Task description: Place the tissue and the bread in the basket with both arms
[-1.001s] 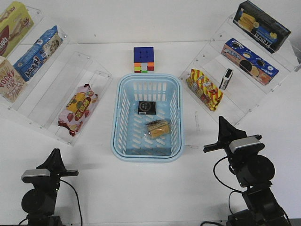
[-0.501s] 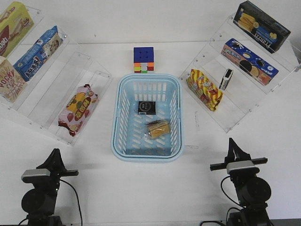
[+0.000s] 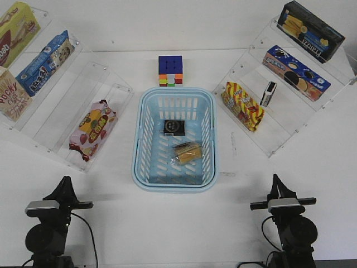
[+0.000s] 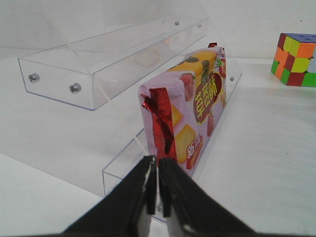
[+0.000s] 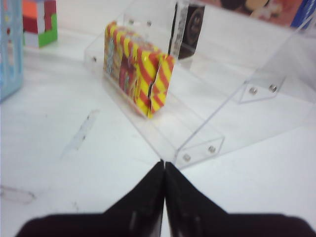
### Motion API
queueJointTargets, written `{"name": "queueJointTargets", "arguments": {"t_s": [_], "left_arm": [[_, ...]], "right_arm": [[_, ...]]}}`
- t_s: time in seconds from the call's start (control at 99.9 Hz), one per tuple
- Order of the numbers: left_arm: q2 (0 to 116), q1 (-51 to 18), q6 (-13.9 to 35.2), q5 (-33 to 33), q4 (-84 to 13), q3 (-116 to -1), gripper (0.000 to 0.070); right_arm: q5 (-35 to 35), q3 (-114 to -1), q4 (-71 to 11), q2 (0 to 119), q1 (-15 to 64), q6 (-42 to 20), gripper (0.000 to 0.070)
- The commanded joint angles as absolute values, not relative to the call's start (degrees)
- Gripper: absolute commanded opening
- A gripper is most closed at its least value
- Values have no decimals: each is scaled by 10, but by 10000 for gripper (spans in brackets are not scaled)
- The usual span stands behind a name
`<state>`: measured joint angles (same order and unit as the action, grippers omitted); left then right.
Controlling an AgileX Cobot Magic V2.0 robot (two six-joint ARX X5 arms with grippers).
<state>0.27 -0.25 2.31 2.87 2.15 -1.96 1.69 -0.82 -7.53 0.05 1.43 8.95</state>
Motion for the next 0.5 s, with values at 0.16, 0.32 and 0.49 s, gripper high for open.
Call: {"name": "queueJointTargets", "arguments": {"t_s": [0.16, 0.32, 0.49], "left_arm": [[2, -2, 24, 28, 27, -8, 1], [2, -2, 24, 27, 27, -8, 1], [2, -2, 24, 27, 27, -8, 1]], "right_arm": [[15, -7, -57, 1, 14, 73, 0], [15, -7, -56, 1, 14, 73, 0], [15, -7, -56, 1, 14, 73, 0]]}}
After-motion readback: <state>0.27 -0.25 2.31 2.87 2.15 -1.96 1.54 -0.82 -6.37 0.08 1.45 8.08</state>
